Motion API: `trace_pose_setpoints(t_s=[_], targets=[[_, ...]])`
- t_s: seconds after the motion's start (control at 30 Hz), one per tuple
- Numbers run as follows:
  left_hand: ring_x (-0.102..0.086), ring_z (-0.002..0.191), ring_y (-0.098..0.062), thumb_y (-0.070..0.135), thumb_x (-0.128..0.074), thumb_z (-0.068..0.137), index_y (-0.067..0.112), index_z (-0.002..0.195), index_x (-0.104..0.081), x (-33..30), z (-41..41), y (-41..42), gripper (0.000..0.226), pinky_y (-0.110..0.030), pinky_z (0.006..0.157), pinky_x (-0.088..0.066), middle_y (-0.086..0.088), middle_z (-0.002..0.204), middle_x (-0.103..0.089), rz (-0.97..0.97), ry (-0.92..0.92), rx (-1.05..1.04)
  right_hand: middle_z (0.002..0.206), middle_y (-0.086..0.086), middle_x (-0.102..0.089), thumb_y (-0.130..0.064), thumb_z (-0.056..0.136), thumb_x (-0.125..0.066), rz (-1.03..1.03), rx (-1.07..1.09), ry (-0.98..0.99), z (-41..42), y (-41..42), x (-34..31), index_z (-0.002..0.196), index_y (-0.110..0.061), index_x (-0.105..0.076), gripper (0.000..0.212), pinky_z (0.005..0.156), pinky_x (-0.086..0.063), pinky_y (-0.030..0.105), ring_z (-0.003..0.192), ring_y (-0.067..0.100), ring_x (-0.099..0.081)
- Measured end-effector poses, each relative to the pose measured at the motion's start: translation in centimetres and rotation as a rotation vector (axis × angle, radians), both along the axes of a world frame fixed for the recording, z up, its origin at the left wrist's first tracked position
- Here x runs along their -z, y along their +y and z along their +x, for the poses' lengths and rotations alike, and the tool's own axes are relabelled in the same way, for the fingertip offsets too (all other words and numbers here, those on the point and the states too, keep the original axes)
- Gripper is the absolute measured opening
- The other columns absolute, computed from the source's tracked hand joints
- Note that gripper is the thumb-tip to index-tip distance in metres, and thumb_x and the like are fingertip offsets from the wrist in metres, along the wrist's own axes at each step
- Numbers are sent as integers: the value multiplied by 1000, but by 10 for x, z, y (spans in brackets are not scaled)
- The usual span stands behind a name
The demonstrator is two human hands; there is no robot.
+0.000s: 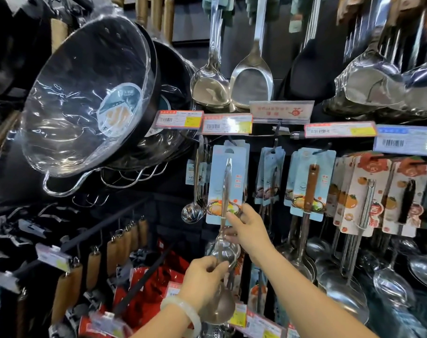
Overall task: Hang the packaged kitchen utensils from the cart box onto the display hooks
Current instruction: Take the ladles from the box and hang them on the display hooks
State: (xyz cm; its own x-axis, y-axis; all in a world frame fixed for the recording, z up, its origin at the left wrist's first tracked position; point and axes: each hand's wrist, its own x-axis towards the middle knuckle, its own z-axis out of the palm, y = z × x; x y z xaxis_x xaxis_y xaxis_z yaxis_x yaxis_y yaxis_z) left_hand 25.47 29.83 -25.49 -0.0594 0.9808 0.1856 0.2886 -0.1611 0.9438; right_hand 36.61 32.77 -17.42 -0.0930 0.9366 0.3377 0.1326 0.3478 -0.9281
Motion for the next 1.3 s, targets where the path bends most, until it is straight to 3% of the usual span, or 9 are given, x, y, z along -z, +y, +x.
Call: trace_pose_setpoints(t_s=[0.17, 0.27, 0.47, 0.63, 0.8, 0.93, 1.1, 1.2, 1.3], targets=[[-59, 62, -4, 17, -58, 91, 20, 72, -63, -23, 4, 3, 19, -14, 61, -48, 4, 68, -64, 159, -146, -21, 106, 16, -63, -21, 94, -51, 68, 21, 12, -4, 7, -23, 107, -9, -52, 18, 64, -55, 28, 73, 17, -60], [-61, 66, 0, 13, -55, 92, 32, 98, -58, -38, 7, 6, 19, -10, 60, -49, 5, 76, -64, 226, -116, -62, 98, 4, -62, -20, 95, -50, 56, 13, 37, -2, 13, -33, 100, -22, -53, 7, 68, -56, 29, 72, 15, -60], [-56, 72, -18, 5, -51, 91, 39, 138, -33, -45, 8, 18, 61, -35, 77, -54, 2, 72, -46, 174, 62, -68, 96, 8, -62, -18, 95, -50, -42, 12, -23, -5, 25, -31, 103, -18, -49, 8, 68, -56, 33, 78, 22, -63], [-60, 78, -20, 1, -47, 90, 37, 138, -34, -47, 11, 25, 62, -40, 83, -55, 4, 69, -49, 155, 124, -31, 91, 12, -57, -19, 94, -51, -138, 73, -7, -1, 41, -25, 94, -11, -45, 11, 72, -58, 39, 70, 22, -62], [-51, 65, -13, 1, -46, 89, 35, 140, -32, -51, 16, 45, 63, -28, 66, -46, -3, 78, -57, 122, 147, -39, 87, 8, -55, -18, 96, -49, -177, 155, -36, -1, 60, -29, 85, -14, -44, 12, 64, -57, 34, 77, 25, -60], [-53, 66, -13, -1, -43, 88, 39, 140, -31, -47, 17, 62, 67, -33, 73, -51, 5, 72, -52, 99, 176, -65, 106, 15, -61, -22, 95, -51, -225, 216, -57, -3, 75, -27, 88, -11, -45, 14, 73, -59, 39, 91, 29, -65], [-63, 96, -22, 8, -51, 87, 39, 137, -32, -37, 13, 67, 61, -40, 88, -52, -5, 105, -62, 147, 224, -80, 101, 8, -60, -33, 90, -55, -191, 300, -177, 6, 70, -15, 95, -18, -48, 17, 86, -54, 42, 94, 25, -62], [-41, 127, -24, 13, -57, 88, 25, 140, -33, -35, 12, 56, 59, -36, 107, -36, -7, 134, -44, 261, 325, -238, 104, 7, -58, -32, 94, -51, -75, 359, -428, 23, 41, -4, 116, -9, -48, 32, 78, -41, 26, 95, 22, -56], [-33, 133, -23, 14, -55, 89, 14, 136, -41, -40, 32, 38, 49, -33, 111, -26, -5, 140, -42, 461, 420, -197, 119, 10, -52, -29, 94, -51, 73, 452, -613, 47, 6, 12, 119, -8, -49, 33, 83, -38, 23, 106, 23, -54]])
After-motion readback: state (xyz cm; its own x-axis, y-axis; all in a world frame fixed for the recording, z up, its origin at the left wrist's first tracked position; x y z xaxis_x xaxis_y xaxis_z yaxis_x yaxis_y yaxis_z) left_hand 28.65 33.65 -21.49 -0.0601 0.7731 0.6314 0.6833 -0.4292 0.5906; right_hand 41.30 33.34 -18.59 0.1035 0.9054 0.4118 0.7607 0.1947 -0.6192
